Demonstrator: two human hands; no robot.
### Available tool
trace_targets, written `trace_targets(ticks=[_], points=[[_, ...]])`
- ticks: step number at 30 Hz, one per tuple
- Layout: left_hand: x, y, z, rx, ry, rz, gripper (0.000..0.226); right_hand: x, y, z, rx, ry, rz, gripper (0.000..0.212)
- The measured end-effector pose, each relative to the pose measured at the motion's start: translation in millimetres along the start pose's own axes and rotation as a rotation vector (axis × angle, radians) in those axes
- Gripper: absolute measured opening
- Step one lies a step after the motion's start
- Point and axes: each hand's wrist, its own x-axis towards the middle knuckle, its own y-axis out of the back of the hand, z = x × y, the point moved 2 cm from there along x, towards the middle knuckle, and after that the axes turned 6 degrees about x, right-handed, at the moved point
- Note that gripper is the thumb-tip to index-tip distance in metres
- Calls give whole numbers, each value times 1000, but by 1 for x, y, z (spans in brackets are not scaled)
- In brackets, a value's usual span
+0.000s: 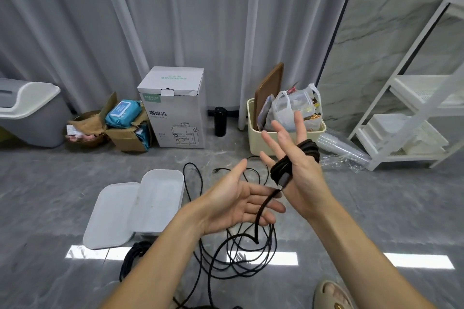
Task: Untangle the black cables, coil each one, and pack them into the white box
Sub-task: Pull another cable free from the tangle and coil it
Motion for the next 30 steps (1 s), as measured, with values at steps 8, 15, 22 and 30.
trace_targets(ticks=[8, 15, 22, 30], points=[[-8, 2, 8, 187, 60, -9, 94, -2, 16, 3, -724, -110, -18, 56], [-18, 3, 17, 492, 23, 286, 76, -10, 21, 5, -826, -474, -144, 44], [-17, 10, 31, 769, -236, 644, 69, -29, 7, 7, -851, -818, -385, 55], [-13, 22, 30, 615, -438, 752, 66, -35, 0, 15, -451, -1058, -625, 101]])
